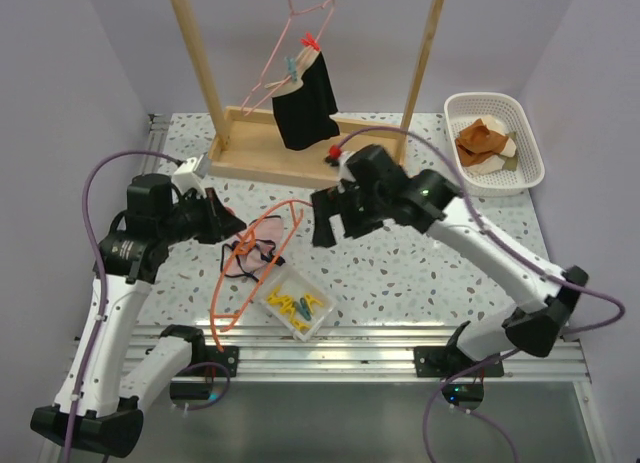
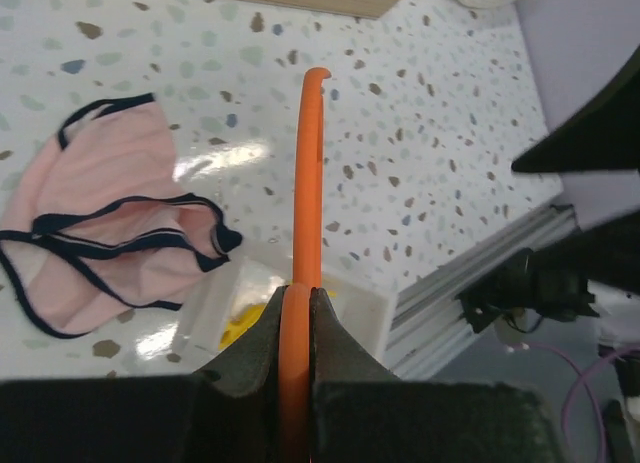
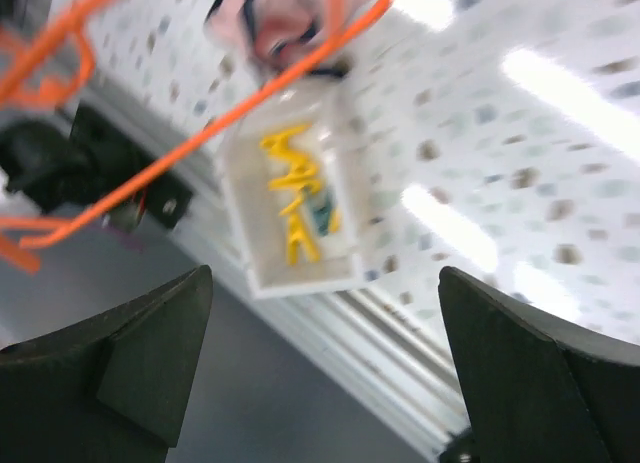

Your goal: Remove the underwear clipped to the hanger

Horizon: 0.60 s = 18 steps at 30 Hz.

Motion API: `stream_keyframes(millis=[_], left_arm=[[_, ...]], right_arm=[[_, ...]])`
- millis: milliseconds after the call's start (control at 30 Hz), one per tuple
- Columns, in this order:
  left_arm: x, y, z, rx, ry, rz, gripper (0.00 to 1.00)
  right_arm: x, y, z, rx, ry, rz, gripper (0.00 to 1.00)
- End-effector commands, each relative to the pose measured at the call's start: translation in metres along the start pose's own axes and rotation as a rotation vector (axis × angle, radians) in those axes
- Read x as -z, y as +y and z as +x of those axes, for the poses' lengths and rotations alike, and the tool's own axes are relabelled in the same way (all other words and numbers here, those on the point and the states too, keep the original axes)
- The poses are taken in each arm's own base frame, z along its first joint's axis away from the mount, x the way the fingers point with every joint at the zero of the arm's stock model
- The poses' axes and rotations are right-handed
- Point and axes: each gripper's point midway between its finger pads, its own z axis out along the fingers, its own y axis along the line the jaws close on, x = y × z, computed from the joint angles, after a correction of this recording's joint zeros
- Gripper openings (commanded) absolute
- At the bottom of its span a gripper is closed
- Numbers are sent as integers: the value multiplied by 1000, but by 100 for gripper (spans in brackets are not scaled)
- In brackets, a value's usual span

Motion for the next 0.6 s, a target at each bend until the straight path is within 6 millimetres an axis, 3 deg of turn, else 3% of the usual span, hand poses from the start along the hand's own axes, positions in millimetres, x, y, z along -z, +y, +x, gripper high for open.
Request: stream_keyframes(millis=[0, 33, 133, 233, 400, 500, 567], left_arm=[[16, -52, 9, -4, 55, 285, 0], [18, -66, 19, 35, 109, 387, 0], [26, -88, 25, 25, 143, 537, 0], [38, -113, 33, -6, 200, 684, 0], [53, -140, 39, -84, 250, 809, 0], [61, -149, 41, -111, 263, 854, 0], [61, -150, 42, -110, 268, 856, 0]], right_arm=[[76, -62, -30, 26, -203, 224, 98], [90, -75, -34, 7, -237, 256, 99], [118, -88, -38, 0, -284, 276, 99], [134, -87, -36, -8, -286, 207, 99], [137, -34, -6, 7, -169, -180, 98], [141, -22, 9, 15, -152, -257, 98], [139, -2, 22, 5, -101, -405, 98]])
